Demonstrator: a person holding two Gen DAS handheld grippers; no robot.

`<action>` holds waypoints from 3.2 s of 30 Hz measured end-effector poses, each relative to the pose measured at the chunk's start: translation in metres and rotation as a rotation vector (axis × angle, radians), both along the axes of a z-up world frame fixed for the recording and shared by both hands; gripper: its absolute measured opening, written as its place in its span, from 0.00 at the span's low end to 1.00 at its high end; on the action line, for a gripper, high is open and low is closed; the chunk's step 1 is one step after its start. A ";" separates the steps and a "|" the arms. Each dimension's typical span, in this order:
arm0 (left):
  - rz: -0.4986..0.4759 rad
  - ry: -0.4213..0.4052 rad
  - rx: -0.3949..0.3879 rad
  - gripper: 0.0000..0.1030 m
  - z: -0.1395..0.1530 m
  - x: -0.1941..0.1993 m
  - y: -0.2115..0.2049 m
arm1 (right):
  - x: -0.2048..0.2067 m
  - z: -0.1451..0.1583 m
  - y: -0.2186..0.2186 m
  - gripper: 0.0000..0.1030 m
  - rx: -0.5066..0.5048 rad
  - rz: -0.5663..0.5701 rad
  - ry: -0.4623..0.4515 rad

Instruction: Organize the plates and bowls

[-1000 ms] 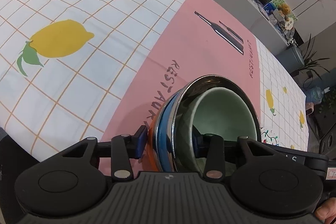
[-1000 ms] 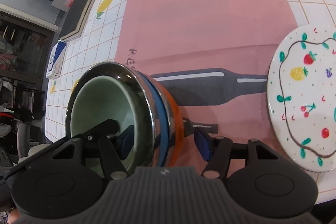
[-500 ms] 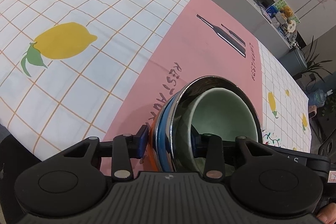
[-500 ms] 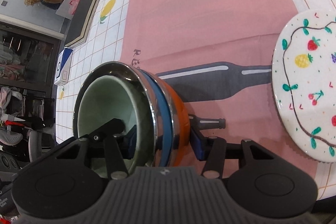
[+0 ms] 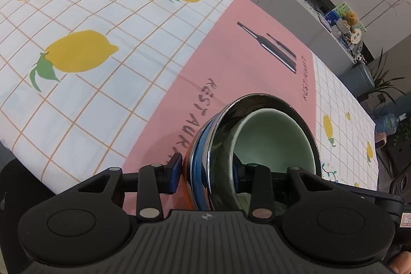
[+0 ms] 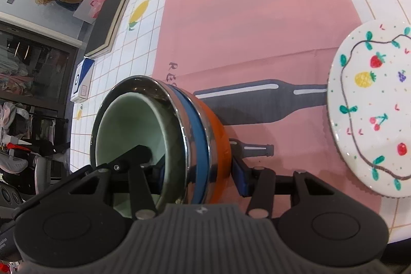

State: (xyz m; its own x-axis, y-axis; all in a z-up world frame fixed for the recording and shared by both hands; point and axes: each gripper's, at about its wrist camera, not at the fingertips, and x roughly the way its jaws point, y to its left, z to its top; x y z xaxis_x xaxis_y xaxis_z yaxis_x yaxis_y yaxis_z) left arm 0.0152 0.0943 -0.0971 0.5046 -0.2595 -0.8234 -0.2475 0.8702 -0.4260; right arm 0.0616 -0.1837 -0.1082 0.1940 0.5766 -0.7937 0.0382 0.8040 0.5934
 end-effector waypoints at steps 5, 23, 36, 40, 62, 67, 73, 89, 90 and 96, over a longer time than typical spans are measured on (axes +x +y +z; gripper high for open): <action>-0.044 -0.013 0.003 0.40 0.008 0.004 -0.026 | -0.001 0.010 -0.025 0.47 -0.004 -0.027 -0.001; -0.249 -0.036 -0.038 0.40 0.021 0.040 -0.148 | 0.002 0.041 -0.157 0.47 -0.058 -0.178 -0.029; -0.284 0.014 -0.020 0.40 0.007 0.046 -0.180 | 0.002 0.024 -0.191 0.46 -0.063 -0.197 -0.006; -0.287 0.023 -0.006 0.39 0.005 0.046 -0.184 | 0.003 0.019 -0.193 0.46 -0.056 -0.196 0.001; -0.323 -0.001 0.042 0.42 0.007 0.044 -0.195 | 0.003 0.022 -0.188 0.57 -0.099 -0.138 -0.061; -0.342 -0.058 0.054 0.48 0.014 0.039 -0.195 | -0.001 0.032 -0.185 0.70 -0.131 -0.121 -0.128; -0.385 -0.165 0.106 0.52 0.037 0.030 -0.191 | -0.009 0.055 -0.178 0.75 -0.222 -0.101 -0.255; -0.409 -0.507 0.367 0.54 0.105 -0.031 -0.164 | -0.079 0.128 -0.141 0.83 -0.437 -0.041 -0.657; -0.401 -0.515 0.381 0.54 0.106 -0.036 -0.163 | -0.084 0.129 -0.137 0.83 -0.447 -0.034 -0.670; -0.355 -0.522 0.427 0.54 0.102 -0.056 -0.150 | -0.117 0.126 -0.108 0.84 -0.526 0.008 -0.725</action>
State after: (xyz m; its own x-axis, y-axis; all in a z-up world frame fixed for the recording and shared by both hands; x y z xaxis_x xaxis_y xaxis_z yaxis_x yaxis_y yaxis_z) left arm -0.0412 -0.0556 0.0052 0.8017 -0.1914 -0.5662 0.2188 0.9756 -0.0199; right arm -0.0554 -0.2912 0.0180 0.7483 0.1767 -0.6394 -0.2099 0.9774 0.0245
